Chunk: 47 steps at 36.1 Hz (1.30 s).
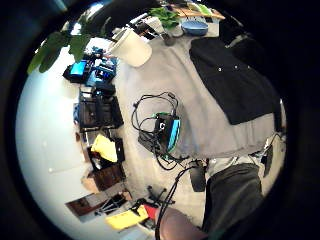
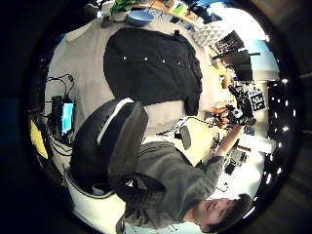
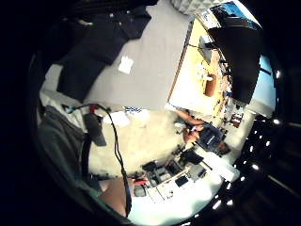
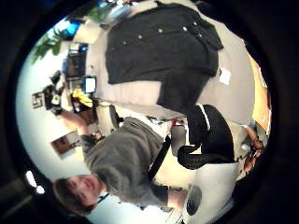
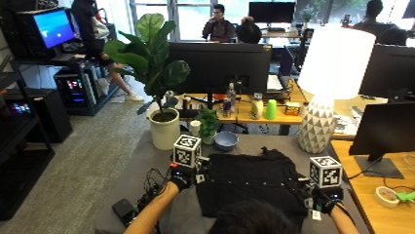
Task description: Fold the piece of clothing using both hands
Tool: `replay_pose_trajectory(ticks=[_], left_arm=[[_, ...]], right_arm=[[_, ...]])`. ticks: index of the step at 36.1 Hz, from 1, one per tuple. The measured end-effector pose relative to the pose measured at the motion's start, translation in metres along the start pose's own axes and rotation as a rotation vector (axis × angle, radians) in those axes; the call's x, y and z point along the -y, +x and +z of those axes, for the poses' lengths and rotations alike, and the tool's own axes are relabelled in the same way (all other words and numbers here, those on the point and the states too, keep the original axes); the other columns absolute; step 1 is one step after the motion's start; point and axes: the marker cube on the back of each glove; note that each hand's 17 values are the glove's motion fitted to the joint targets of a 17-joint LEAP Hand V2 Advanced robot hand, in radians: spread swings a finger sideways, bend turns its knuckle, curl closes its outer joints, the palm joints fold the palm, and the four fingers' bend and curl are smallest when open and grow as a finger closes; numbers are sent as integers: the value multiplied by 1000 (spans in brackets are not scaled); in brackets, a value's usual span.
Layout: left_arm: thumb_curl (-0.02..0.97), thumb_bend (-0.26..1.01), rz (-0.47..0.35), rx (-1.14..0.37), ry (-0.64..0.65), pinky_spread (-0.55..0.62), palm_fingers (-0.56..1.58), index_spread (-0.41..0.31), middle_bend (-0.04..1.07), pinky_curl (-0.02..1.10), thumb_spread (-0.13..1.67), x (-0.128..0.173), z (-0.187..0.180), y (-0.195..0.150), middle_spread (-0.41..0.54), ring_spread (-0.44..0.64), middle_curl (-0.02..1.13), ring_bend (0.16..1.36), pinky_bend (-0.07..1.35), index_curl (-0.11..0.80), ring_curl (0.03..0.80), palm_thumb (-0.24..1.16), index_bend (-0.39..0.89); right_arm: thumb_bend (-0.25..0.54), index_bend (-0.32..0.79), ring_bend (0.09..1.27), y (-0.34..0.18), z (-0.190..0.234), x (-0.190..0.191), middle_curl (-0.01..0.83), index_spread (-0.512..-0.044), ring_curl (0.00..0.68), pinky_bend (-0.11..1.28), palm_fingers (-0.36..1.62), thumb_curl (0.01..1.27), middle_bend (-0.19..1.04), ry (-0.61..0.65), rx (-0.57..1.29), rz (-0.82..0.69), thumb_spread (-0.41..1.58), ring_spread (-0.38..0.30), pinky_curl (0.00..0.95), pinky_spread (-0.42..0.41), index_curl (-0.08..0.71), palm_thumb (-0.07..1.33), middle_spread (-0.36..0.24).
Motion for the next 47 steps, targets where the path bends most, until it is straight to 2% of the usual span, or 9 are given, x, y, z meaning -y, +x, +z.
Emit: replay_pose_trajectory(ticks=[6,12,19,22,27,28,33,38,47], left_arm=[[159,-18,86,-71,-7,105,412,-86,157,293,1069,14,59,12,50,68,221,568,358,275,288,127,155],[182,-31,149,-94,-136,101,376,-87,155,316,1001,38,156,35,46,61,230,580,396,277,299,98,135],[210,-32,197,18,-193,130,228,-91,146,350,922,58,225,53,67,95,243,595,473,254,316,85,81],[225,-20,189,17,-103,123,285,-96,183,352,906,63,229,55,41,67,253,614,494,246,317,104,93],[250,34,170,30,39,-84,757,-156,231,338,974,71,228,56,-100,-94,277,572,531,278,284,239,205],[242,-9,169,35,56,-33,593,-146,187,321,946,71,226,56,-91,-74,263,569,493,265,278,186,140],[272,85,165,68,130,-235,1093,-218,322,342,1058,76,224,57,-207,-237,340,559,466,313,309,384,189],[279,103,159,71,142,-311,1209,-251,400,371,1113,82,221,55,-269,-310,404,592,444,327,358,463,153],[269,74,157,92,158,-359,1246,-285,424,387,1161,74,194,45,-321,-360,451,608,407,361,396,503,174]], right_arm=[[275,56,472,-4,63,11,270,-354,303,441,412,214,180,-113,5,-9,1164,22,310,168,187,672,-69],[51,0,556,-4,132,40,246,-371,332,702,301,178,105,-154,-79,63,1043,57,383,197,122,424,-37],[13,27,691,2,164,69,201,-381,371,921,220,211,69,-143,-16,71,1005,95,437,169,88,454,0],[46,32,797,-1,164,76,180,-387,392,978,248,235,67,-88,-10,59,1025,58,443,113,76,546,3],[95,56,869,-8,161,83,187,-384,392,1061,514,276,149,9,15,25,1008,-52,437,-81,71,704,-28],[73,43,873,-10,160,83,176,-388,395,1060,427,273,109,20,17,20,1012,-48,435,-72,67,680,-19],[168,149,837,-18,155,89,270,-345,399,967,912,323,319,114,-5,-12,991,-131,416,-198,119,909,-74],[226,203,808,-19,141,94,318,-287,407,879,1190,362,349,166,-15,-14,962,-182,411,-242,198,1062,-101],[198,215,734,-16,117,84,382,-242,426,779,1277,385,393,127,15,-15,923,-215,421,-266,298,1120,-110]])
